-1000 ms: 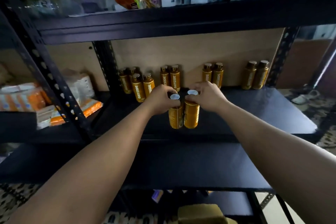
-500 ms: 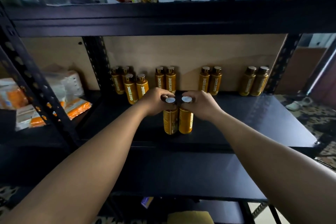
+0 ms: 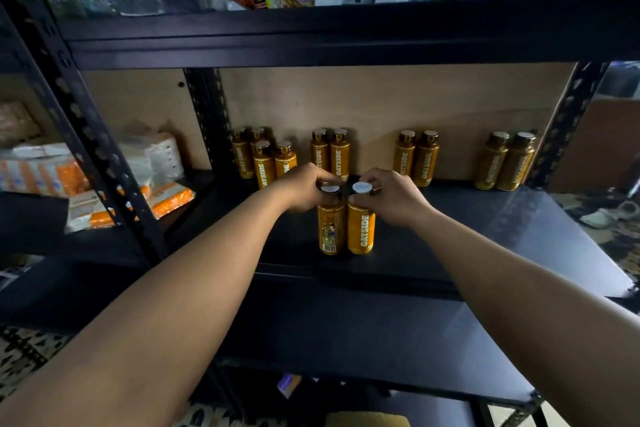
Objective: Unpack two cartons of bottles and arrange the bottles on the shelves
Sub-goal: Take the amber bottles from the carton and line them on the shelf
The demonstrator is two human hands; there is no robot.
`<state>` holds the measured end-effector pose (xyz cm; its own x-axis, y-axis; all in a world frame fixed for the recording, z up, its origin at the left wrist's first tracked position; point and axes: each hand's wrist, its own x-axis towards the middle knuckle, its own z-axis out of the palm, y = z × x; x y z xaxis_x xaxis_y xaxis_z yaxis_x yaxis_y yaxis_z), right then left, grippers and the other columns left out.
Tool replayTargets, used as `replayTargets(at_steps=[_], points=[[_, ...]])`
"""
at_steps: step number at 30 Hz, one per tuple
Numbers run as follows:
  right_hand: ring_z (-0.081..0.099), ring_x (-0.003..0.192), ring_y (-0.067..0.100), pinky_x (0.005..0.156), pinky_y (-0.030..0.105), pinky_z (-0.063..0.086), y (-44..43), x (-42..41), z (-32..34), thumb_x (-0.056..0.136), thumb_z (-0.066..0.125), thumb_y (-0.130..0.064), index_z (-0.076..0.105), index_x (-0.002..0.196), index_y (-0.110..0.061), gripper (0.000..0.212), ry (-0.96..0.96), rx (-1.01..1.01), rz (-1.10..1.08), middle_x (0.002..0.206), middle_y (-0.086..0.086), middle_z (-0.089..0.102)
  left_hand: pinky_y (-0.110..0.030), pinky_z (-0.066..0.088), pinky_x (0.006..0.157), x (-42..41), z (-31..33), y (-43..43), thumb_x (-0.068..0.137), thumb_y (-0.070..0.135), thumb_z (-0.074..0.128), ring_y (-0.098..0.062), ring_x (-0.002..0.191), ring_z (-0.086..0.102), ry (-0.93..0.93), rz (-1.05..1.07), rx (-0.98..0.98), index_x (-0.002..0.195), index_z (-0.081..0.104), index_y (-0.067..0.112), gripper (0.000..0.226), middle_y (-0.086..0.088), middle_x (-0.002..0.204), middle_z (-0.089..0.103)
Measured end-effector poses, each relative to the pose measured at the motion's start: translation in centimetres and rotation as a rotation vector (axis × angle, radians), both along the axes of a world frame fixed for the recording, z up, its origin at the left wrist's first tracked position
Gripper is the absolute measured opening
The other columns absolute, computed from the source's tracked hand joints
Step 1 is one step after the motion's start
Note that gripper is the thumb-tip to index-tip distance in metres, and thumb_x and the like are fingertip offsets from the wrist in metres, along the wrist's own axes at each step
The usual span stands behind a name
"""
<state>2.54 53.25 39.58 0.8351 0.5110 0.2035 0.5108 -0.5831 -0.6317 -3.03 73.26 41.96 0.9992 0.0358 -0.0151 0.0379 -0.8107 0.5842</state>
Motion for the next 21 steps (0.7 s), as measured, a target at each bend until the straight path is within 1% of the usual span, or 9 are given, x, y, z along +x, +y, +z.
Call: replayTargets(at_steps=[4, 7, 10, 12, 14, 16, 17, 19, 21], points=[[0.062, 0.106, 0.015, 0.070, 0.022, 0.049, -0.3, 0.3, -0.2, 0.092, 0.074, -0.032, 0.064, 0.126, -0.025, 0.036, 0.023, 0.021, 0.046, 0.122, -0.003, 0.066, -0.040, 0.050, 0.103, 0.2, 0.1, 0.0, 0.091, 0.014, 0.072, -0.016, 0.121, 0.058, -0.010, -0.029, 0.009, 0.132, 0.064, 0.028, 0.044, 0.004, 0.133, 0.065], [0.063, 0.103, 0.014, 0.073, 0.024, 0.052, -0.4, 0.5, -0.3, 0.092, 0.073, -0.033, 0.062, 0.128, -0.027, 0.038, 0.040, 0.029, 0.045, 0.124, -0.004, 0.065, -0.041, 0.048, 0.105, 0.4, 0.4, 0.1, 0.091, 0.010, 0.071, -0.019, 0.126, 0.056, 0.009, -0.054, 0.052, 0.137, 0.060, 0.025, 0.050, -0.001, 0.140, 0.060], [0.060, 0.103, 0.012, 0.071, 0.021, 0.048, -0.3, 0.6, -0.4, 0.093, 0.072, -0.035, 0.060, 0.131, -0.027, 0.041, 0.030, 0.017, 0.039, 0.126, -0.005, 0.063, -0.043, 0.050, 0.102, 0.4, 0.4, 0.3, 0.087, 0.024, 0.077, -0.023, 0.126, 0.055, 0.001, -0.017, 0.024, 0.142, 0.054, 0.022, 0.060, -0.005, 0.143, 0.056], [0.059, 0.105, 0.011, 0.068, 0.018, 0.044, -0.4, 0.6, -0.4, 0.093, 0.072, -0.035, 0.061, 0.132, -0.027, 0.041, 0.022, 0.016, 0.040, 0.126, -0.005, 0.063, -0.043, 0.054, 0.093, 0.4, 0.0, 0.3, 0.081, 0.037, 0.081, -0.022, 0.115, 0.059, -0.037, 0.024, -0.009, 0.139, 0.055, 0.023, 0.065, -0.004, 0.134, 0.058], [0.060, 0.106, 0.011, 0.070, 0.020, 0.046, -0.4, 0.7, -0.7, 0.092, 0.073, -0.038, 0.062, 0.129, -0.027, 0.040, 0.023, 0.037, 0.046, 0.126, -0.006, 0.065, -0.041, 0.056, 0.085, 0.4, -0.3, 0.3, 0.078, 0.045, 0.082, -0.019, 0.103, 0.061, -0.083, 0.053, 0.029, 0.127, 0.062, 0.024, 0.057, 0.000, 0.121, 0.062], [0.062, 0.103, 0.010, 0.072, 0.023, 0.049, -0.4, 0.7, -0.8, 0.092, 0.073, -0.040, 0.063, 0.128, -0.027, 0.040, 0.027, 0.049, 0.048, 0.126, -0.006, 0.066, -0.041, 0.055, 0.087, 0.6, -0.5, 0.4, 0.080, 0.039, 0.082, -0.019, 0.105, 0.061, -0.102, 0.048, 0.055, 0.118, 0.067, 0.024, 0.044, 0.000, 0.118, 0.065], [0.062, 0.101, 0.010, 0.073, 0.024, 0.050, -0.4, 0.7, -0.8, 0.092, 0.073, -0.040, 0.062, 0.129, -0.028, 0.040, 0.032, 0.051, 0.047, 0.126, -0.006, 0.065, -0.041, 0.054, 0.091, 0.7, -0.5, 0.5, 0.082, 0.033, 0.081, -0.020, 0.110, 0.061, -0.095, 0.038, 0.057, 0.121, 0.067, 0.023, 0.043, -0.001, 0.124, 0.065], [0.061, 0.095, 0.007, 0.071, 0.023, 0.049, -0.3, 0.9, -0.8, 0.094, 0.072, -0.039, 0.061, 0.130, -0.029, 0.040, 0.039, 0.044, 0.047, 0.124, -0.007, 0.064, -0.044, 0.051, 0.101, 0.9, -0.3, 0.7, 0.084, 0.023, 0.080, -0.020, 0.122, 0.057, -0.049, 0.000, 0.059, 0.131, 0.065, 0.023, 0.049, 0.000, 0.135, 0.062], [0.060, 0.091, 0.005, 0.069, 0.023, 0.046, -0.3, 1.0, -0.8, 0.095, 0.070, -0.039, 0.061, 0.130, -0.030, 0.038, 0.046, 0.035, 0.047, 0.123, -0.008, 0.064, -0.045, 0.049, 0.105, 0.9, -0.1, 0.9, 0.084, 0.016, 0.079, -0.019, 0.126, 0.056, -0.001, -0.046, 0.028, 0.135, 0.063, 0.023, 0.054, 0.001, 0.138, 0.061]])
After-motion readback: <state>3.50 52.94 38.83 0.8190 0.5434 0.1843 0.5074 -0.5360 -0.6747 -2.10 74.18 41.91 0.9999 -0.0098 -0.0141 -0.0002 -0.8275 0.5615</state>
